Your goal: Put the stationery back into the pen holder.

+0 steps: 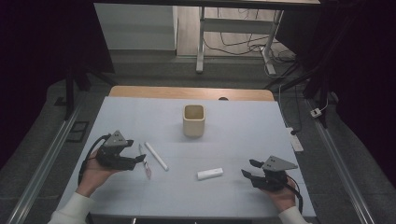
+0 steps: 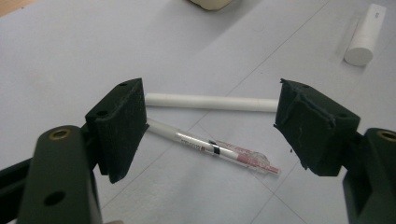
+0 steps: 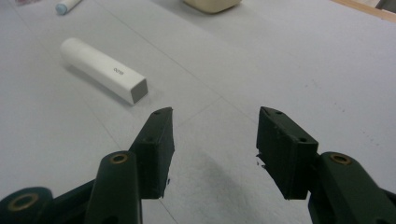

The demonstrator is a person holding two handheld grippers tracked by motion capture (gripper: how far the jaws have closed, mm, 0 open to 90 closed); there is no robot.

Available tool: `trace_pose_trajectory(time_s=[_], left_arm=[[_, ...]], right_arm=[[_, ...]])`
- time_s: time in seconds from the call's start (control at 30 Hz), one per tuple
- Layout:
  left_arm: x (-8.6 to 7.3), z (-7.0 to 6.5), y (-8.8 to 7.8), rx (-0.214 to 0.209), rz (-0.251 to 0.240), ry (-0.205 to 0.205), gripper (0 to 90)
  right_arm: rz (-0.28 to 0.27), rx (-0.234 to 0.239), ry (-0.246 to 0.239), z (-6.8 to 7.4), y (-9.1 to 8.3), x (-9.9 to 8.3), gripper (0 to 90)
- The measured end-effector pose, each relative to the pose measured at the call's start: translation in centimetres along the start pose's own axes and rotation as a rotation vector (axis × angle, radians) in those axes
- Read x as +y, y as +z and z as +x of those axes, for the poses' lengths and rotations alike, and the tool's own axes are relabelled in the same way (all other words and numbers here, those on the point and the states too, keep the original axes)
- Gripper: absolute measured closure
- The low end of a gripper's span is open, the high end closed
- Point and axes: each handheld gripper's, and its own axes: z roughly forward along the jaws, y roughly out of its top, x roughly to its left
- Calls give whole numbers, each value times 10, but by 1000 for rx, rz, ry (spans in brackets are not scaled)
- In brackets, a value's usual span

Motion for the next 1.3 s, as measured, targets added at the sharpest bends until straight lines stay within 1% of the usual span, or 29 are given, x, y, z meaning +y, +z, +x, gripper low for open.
trace_pose_trajectory(time_s=[0.13,0.23,0.33,0.37,0.47,0.5,0.6,0.73,0.87,0.93,0.97,1.0,1.03,1.07,1.13,1.3], left_arm=[[1,0,4,11,6,21,252],[3,0,7,7,12,34,254],[4,3,11,12,35,48,258],[4,4,13,14,48,63,259],[5,5,17,19,93,137,268],[6,5,18,21,101,152,273],[8,7,19,26,122,166,280],[11,9,21,34,153,169,283],[15,13,26,47,190,124,285],[16,16,30,50,207,89,285],[16,18,33,64,227,67,287],[17,19,36,92,251,40,291],[17,20,40,110,265,19,290],[18,21,43,116,275,-1,290],[19,23,50,117,294,-32,290],[20,27,60,109,323,-83,296]], right_arm=[[9,-2,-9,0,1,-1,456],[7,-5,-6,0,1,-1,456],[10,-3,0,-1,1,-2,455],[13,-5,-4,-1,1,-2,455],[17,-4,-4,-1,2,-2,455],[20,-4,-6,-1,2,-2,455],[20,-2,0,-1,2,-3,454],[25,-7,2,-1,2,-3,454],[24,-8,4,-2,2,-3,454],[24,-8,4,-2,2,-3,454],[25,-8,6,-2,2,-3,454],[24,-8,5,-2,2,-3,454],[24,-7,5,-2,3,-3,454],[23,-6,6,-2,3,-3,454],[21,-4,8,-2,3,-3,454],[20,0,4,-2,2,-3,455]])
